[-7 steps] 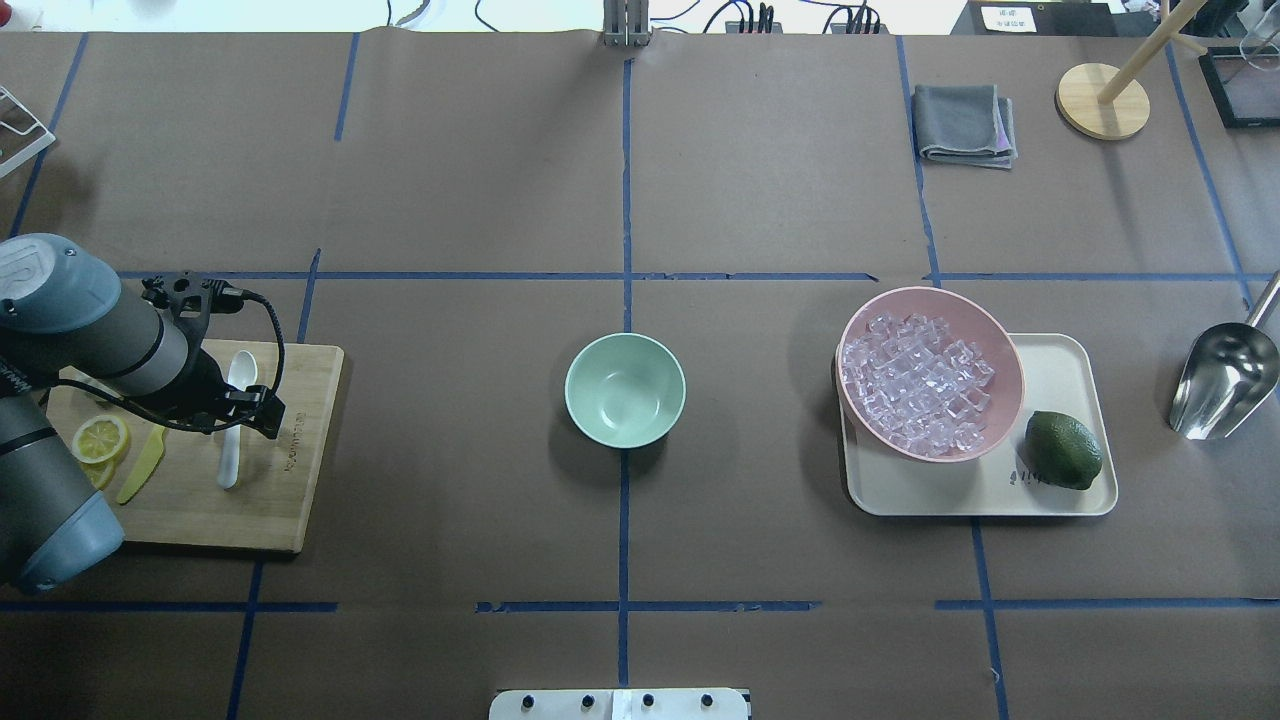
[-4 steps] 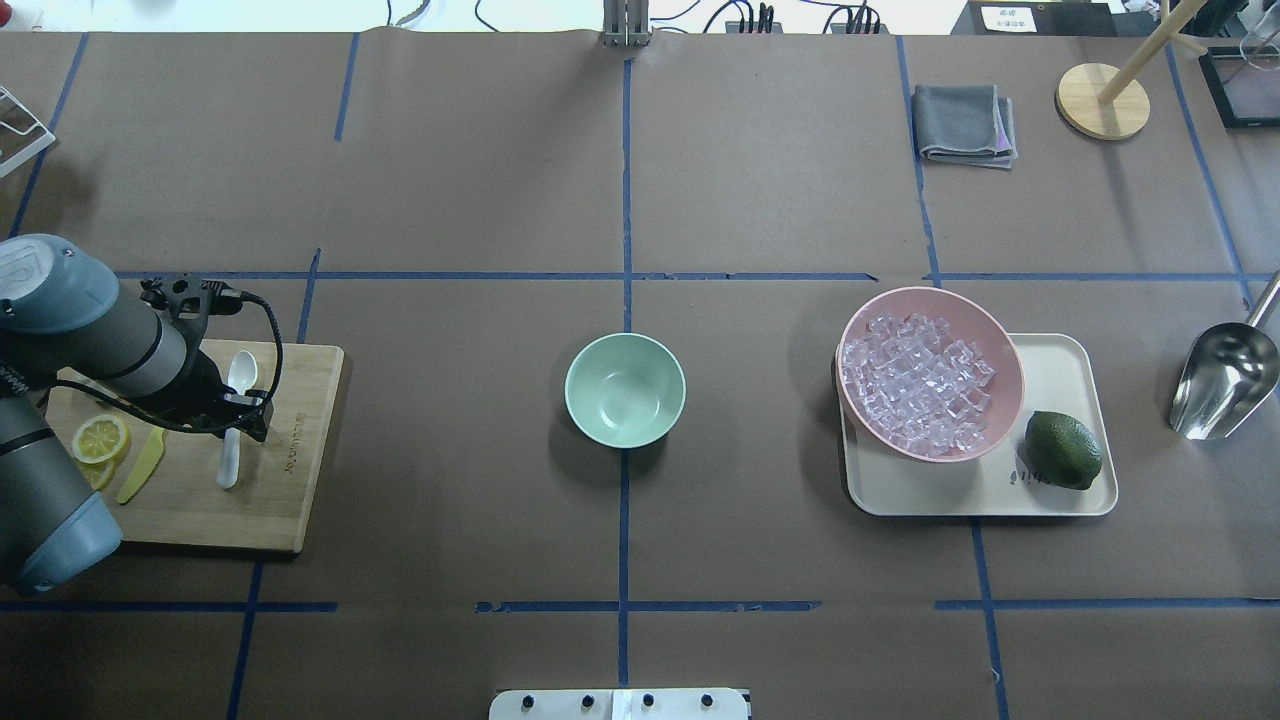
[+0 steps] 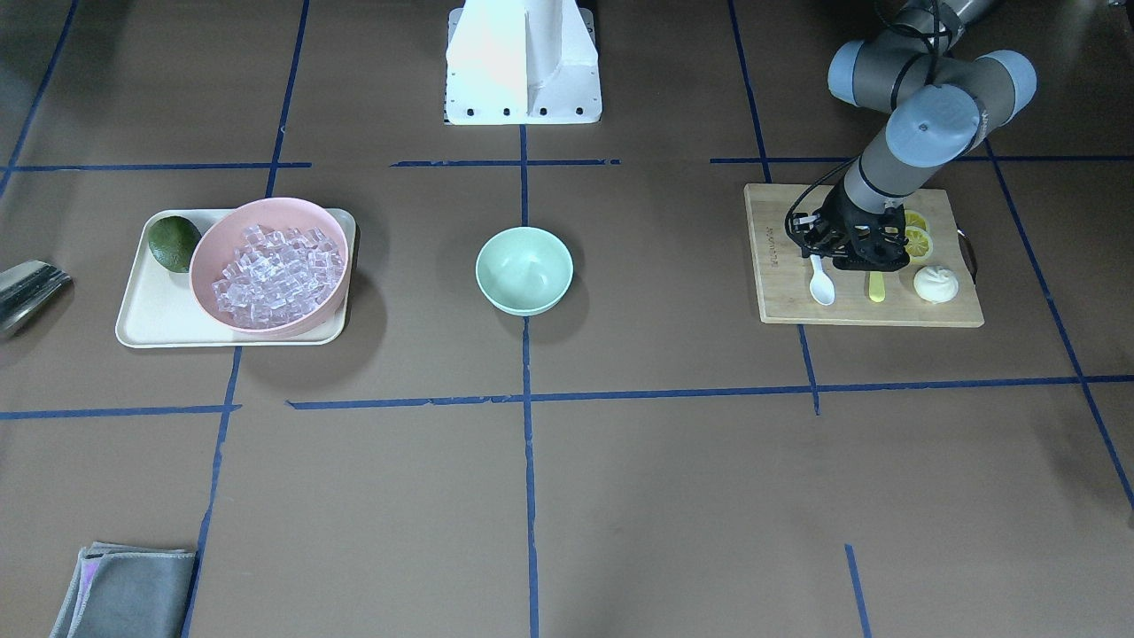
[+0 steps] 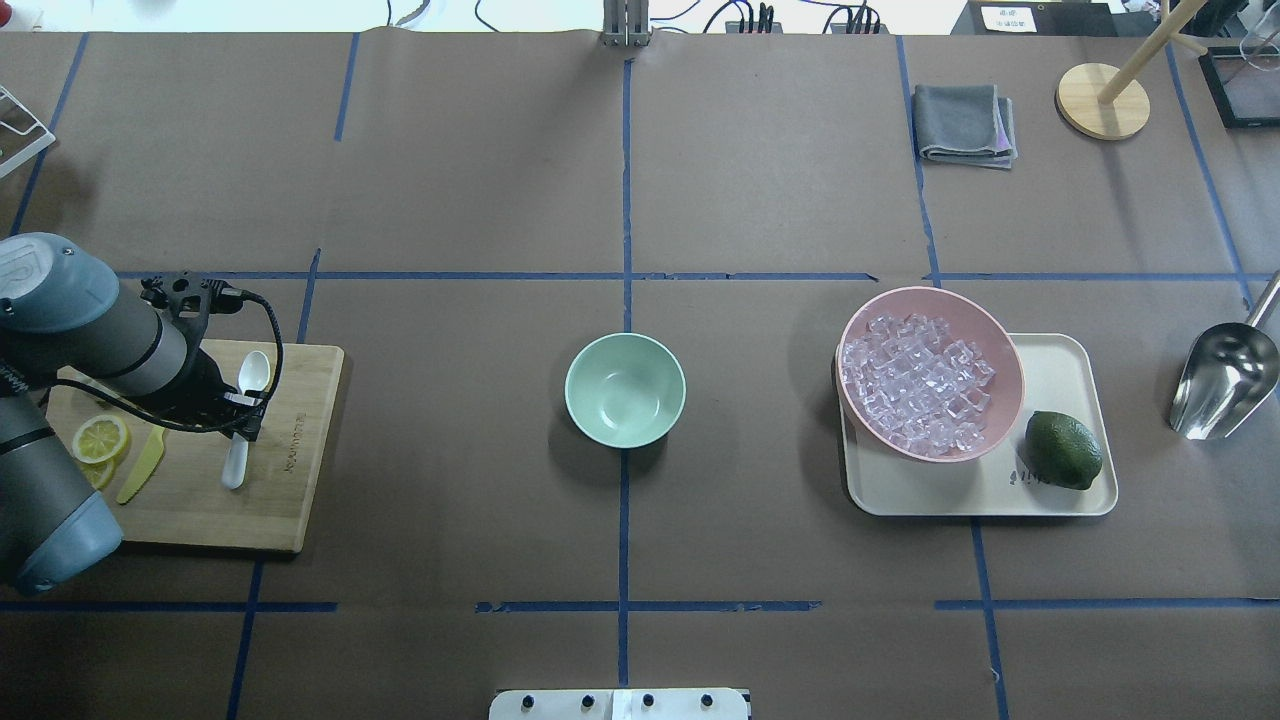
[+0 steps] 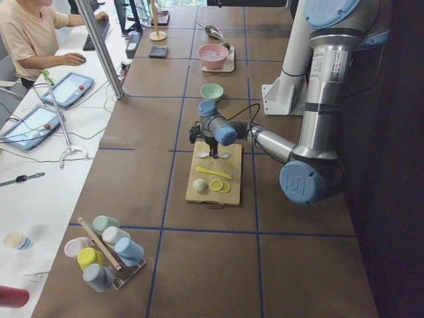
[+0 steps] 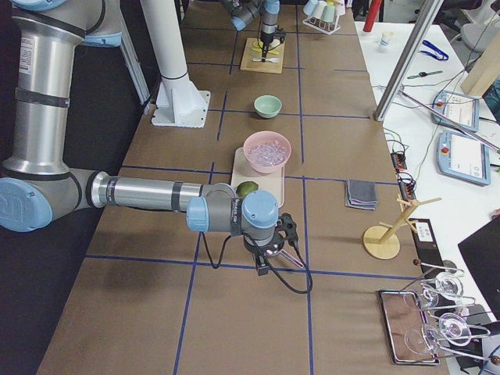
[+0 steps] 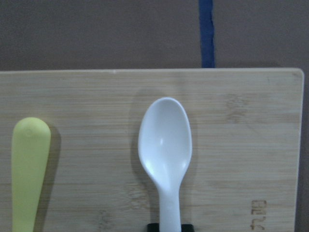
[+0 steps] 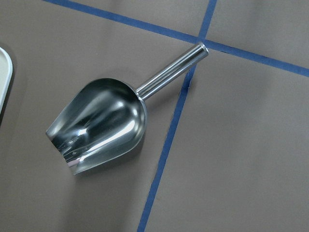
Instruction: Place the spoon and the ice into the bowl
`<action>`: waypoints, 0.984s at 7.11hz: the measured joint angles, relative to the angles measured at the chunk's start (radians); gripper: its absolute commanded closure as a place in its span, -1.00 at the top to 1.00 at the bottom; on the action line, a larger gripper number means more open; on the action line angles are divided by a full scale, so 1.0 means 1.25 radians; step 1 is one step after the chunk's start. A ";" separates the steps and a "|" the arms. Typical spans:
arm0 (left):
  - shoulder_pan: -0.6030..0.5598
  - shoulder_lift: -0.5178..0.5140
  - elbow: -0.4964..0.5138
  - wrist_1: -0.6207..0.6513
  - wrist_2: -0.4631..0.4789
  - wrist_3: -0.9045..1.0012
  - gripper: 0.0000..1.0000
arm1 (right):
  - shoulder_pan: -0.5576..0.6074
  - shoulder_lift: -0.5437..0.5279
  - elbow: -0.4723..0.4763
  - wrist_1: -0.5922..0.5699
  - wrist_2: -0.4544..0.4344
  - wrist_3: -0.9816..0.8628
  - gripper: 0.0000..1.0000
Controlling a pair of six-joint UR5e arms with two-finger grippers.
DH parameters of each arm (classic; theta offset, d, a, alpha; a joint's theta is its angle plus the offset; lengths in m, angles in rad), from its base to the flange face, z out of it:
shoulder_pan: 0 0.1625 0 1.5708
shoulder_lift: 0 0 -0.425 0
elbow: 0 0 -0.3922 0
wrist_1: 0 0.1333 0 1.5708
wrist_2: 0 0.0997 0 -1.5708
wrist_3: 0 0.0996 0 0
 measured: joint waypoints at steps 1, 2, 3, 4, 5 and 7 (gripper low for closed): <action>0.000 -0.001 -0.001 -0.001 0.001 0.000 -1.00 | 0.000 0.000 -0.001 0.002 0.000 0.000 0.99; 0.001 -0.004 -0.005 -0.003 0.000 -0.001 -1.00 | -0.001 0.000 -0.002 0.003 -0.001 0.001 0.99; 0.000 -0.007 -0.012 -0.004 0.000 -0.001 -1.00 | -0.001 0.000 -0.003 0.004 -0.001 0.001 0.99; 0.000 -0.012 -0.018 -0.004 -0.001 -0.001 -1.00 | -0.002 0.000 -0.003 0.004 -0.001 0.000 0.99; 0.000 -0.018 -0.033 -0.004 -0.002 -0.003 -1.00 | -0.002 0.000 -0.003 0.004 0.000 0.000 0.99; 0.000 -0.072 -0.059 0.005 -0.013 -0.058 -1.00 | -0.002 0.000 -0.003 0.004 0.000 0.001 0.99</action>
